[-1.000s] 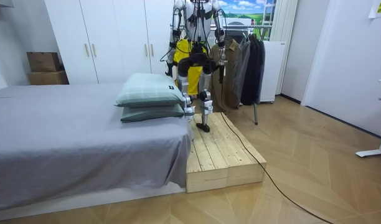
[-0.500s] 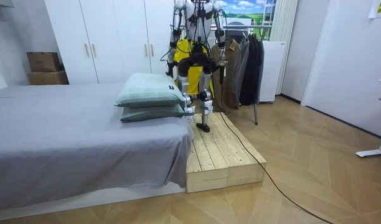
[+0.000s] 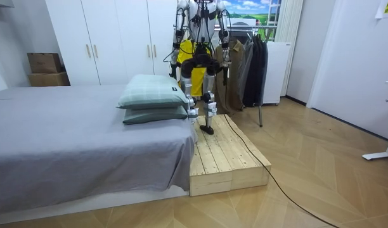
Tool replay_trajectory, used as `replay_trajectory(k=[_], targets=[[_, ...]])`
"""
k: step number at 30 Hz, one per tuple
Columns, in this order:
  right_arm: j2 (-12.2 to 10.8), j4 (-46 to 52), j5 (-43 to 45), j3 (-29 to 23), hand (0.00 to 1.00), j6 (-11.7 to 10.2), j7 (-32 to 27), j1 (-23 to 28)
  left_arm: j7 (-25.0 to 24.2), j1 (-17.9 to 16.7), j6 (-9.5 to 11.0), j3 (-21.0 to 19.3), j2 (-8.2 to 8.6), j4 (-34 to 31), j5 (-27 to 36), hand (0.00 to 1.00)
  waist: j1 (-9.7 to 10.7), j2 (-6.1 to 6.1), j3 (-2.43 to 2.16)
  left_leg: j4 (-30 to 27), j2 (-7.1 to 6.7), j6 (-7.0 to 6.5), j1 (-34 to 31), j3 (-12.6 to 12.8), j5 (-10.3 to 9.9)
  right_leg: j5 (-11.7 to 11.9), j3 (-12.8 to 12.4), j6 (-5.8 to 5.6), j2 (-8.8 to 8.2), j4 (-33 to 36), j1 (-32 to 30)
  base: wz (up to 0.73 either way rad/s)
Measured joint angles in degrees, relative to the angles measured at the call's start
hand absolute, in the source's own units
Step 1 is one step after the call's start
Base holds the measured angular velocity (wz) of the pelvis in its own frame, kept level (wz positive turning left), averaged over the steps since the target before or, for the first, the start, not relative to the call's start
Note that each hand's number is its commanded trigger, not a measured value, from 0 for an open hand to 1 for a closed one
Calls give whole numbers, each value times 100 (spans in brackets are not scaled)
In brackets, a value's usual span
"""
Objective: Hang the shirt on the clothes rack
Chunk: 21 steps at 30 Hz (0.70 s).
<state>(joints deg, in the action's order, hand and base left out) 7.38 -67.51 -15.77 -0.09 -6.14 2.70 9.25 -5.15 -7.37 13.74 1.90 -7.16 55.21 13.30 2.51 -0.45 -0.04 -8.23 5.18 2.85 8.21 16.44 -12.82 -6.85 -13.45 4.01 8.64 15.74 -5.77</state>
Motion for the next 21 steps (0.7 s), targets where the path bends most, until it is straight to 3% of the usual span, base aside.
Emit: replay_trajectory(k=[10,16,21], targets=[[17,0,162,52,0,89,2,-62,-45,24,10,9,-4,4,-50,0,-103,-26,-15,-116,-3,0,-91,-147,0,-49,181,13,-54,65,-14,9],[52,-3,293,108,0,207,-3,-158,-80,0,39,71,-3,-12,-36,0,-135,-8,-8,-250,-44,7,-194,-558,-1,-257,603,91,-202,327,-30,36],[231,2,535,275,0,209,1,-251,-170,19,50,63,81,-108,-20,0,-276,107,-39,-396,-73,47,-479,-918,4,-425,1012,157,-374,531,-172,47]])
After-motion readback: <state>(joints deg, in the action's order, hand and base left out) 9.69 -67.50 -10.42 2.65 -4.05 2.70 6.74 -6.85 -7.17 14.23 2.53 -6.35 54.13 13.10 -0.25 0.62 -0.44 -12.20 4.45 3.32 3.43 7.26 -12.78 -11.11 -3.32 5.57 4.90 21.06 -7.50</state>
